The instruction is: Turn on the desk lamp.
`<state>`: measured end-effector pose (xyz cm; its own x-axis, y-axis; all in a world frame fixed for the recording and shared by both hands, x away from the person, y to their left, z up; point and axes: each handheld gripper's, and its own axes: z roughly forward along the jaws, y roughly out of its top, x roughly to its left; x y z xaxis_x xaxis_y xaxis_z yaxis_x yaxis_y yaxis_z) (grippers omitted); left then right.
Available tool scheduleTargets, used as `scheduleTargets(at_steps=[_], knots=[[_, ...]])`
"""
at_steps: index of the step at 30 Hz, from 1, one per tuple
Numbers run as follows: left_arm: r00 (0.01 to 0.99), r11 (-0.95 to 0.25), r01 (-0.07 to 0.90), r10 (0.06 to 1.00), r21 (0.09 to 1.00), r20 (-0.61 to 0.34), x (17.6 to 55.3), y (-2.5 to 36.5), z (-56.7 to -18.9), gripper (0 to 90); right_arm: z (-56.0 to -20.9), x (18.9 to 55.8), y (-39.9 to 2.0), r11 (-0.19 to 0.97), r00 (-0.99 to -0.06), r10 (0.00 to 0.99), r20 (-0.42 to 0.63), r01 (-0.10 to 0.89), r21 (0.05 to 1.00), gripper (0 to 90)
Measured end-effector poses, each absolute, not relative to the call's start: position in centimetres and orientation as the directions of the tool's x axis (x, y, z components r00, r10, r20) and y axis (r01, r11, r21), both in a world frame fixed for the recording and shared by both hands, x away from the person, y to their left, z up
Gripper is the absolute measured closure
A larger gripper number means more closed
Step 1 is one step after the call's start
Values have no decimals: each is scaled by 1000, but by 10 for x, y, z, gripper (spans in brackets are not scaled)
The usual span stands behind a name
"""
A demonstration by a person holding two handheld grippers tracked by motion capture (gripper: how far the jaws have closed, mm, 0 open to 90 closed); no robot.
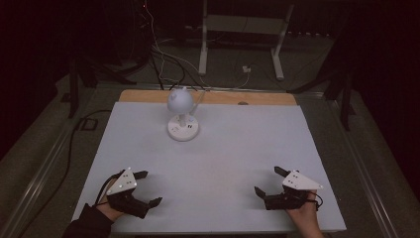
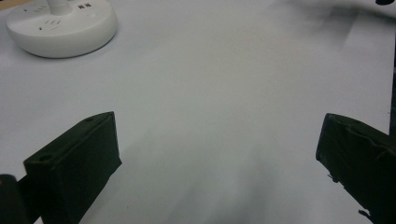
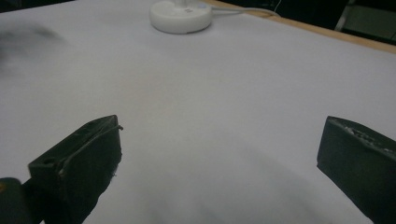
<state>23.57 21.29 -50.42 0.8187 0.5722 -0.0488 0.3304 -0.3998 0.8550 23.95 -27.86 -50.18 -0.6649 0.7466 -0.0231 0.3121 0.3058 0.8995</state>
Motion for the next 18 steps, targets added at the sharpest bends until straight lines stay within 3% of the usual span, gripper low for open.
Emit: scheduleTargets(at_steps=[18], knots=[[834, -417, 317, 551, 852, -40, 234, 211, -503, 1, -499, 238, -282, 275, -649, 760, -26, 286, 918, 0]])
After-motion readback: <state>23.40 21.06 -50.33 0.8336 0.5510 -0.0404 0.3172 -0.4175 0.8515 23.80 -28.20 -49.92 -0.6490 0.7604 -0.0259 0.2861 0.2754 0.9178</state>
